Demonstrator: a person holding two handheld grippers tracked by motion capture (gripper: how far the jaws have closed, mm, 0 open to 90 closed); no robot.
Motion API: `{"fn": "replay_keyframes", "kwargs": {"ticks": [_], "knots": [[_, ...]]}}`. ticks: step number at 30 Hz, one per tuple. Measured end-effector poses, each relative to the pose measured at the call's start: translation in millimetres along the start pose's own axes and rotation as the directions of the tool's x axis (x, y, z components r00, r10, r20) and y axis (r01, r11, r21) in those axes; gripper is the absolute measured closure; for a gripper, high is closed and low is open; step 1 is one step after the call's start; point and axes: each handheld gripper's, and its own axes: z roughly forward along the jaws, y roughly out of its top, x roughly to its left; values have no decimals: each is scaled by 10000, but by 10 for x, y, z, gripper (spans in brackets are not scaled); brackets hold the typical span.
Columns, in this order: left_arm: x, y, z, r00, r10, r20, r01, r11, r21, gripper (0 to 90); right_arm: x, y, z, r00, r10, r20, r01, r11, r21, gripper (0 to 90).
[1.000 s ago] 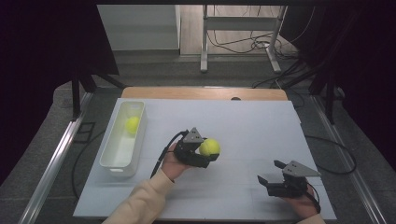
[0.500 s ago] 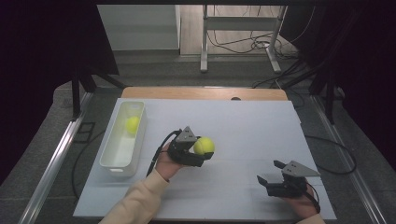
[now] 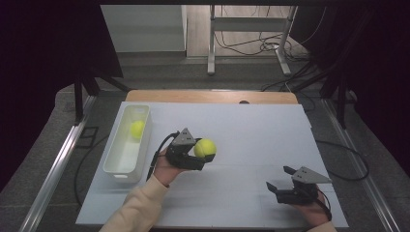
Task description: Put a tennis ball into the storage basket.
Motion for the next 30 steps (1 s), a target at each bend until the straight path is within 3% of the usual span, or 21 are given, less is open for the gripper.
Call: {"fn": "replay_keyframes", "kwargs": {"ticks": [30], "knots": [[183, -5, -353, 9965, -608, -567, 565, 9956, -744, 265, 4, 0, 3, 10000, -45, 28, 44, 10000, 34, 119]]}}
